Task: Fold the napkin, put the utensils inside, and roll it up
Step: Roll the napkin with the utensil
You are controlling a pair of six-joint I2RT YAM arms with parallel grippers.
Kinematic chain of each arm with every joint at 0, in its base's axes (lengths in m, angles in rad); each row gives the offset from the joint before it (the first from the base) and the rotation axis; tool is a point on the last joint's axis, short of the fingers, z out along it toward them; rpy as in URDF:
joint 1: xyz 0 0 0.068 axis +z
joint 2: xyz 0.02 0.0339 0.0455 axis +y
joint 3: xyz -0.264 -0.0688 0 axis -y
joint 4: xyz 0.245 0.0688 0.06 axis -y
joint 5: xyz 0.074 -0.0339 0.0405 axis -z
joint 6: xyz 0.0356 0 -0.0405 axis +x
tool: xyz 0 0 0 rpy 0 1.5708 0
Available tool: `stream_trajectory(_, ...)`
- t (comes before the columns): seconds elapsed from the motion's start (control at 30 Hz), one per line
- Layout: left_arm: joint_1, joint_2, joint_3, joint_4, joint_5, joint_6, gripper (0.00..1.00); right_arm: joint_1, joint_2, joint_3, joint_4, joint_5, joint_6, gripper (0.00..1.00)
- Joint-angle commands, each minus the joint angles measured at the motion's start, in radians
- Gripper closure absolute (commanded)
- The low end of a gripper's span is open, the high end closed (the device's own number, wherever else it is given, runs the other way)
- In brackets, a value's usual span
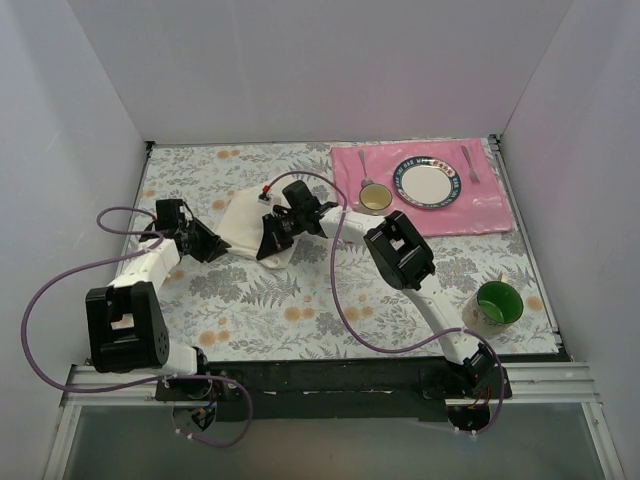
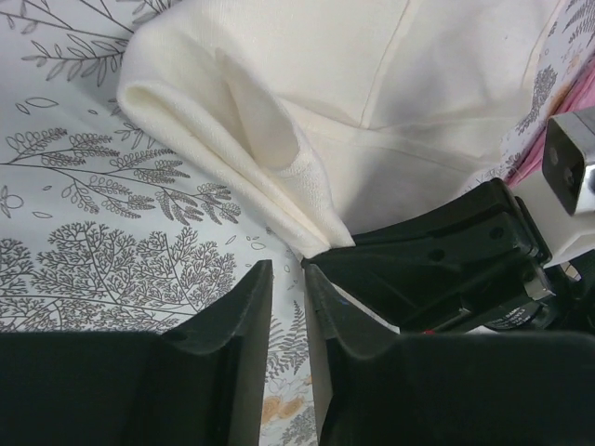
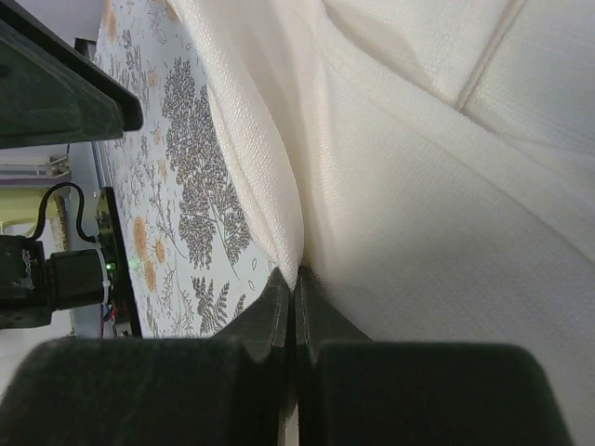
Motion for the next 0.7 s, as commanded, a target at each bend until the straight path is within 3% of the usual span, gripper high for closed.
stream_trajectory(0.0,-0.012,0.024,-0.038,0.069,0.083,-0.042,0.83,-0.016,0.044,0.027,0.013,-0.039,0.023,0.99)
stream_trajectory(0.2,-0.024,0.079,-0.035,0.098,0.094,-0.054,0.89,-0.028,0.046,0.028,0.016,-0.039,0.027,0.99)
stream_trajectory(0.67,-0.039,0.205,0.018,0.161,0.083,-0.082,0.91,-0.036,0.070,0.077,-0.003,-0.061,0.041,0.99)
